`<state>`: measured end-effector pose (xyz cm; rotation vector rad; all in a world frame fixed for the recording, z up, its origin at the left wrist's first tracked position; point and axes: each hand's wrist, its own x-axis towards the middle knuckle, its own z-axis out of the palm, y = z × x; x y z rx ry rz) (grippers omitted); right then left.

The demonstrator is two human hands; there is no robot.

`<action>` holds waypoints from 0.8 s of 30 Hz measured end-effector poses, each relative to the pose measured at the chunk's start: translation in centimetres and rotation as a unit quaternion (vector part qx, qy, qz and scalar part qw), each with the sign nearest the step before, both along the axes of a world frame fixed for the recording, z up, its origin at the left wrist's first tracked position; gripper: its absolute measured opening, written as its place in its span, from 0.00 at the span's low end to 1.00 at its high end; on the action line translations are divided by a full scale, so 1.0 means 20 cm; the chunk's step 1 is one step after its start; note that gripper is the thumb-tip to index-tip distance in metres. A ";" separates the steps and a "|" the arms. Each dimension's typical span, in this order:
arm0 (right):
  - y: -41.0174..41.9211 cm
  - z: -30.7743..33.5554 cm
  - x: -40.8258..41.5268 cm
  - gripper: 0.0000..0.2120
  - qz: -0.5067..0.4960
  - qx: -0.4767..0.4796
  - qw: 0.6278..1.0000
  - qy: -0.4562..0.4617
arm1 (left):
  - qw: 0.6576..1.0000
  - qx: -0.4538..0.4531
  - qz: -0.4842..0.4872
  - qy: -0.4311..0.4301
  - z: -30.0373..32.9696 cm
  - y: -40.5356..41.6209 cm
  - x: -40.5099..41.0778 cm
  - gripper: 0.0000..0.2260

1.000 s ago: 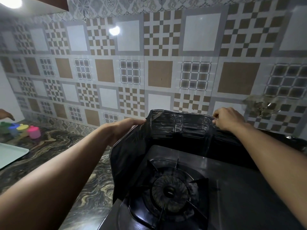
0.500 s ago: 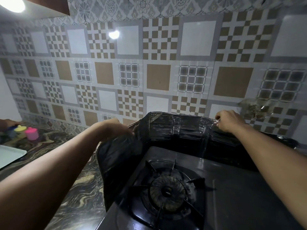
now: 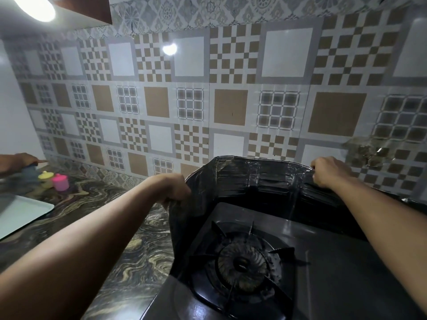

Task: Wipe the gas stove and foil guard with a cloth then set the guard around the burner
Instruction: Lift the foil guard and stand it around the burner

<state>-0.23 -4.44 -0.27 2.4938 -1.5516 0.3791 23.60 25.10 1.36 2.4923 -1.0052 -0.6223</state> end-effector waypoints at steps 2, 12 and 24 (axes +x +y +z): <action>0.00 0.00 0.00 0.06 -0.002 0.000 1.000 0.003 | 0.999 -0.008 0.013 -0.038 0.00 0.00 -0.03 0.04; 0.01 0.01 0.00 0.10 -0.002 0.011 1.000 -0.016 | 0.999 0.004 0.031 -0.007 -0.03 -0.02 -0.02 0.14; 0.00 -0.01 -0.01 0.09 0.000 -0.013 1.000 -0.024 | 0.995 -0.026 0.036 -0.094 -0.07 -0.04 0.01 0.09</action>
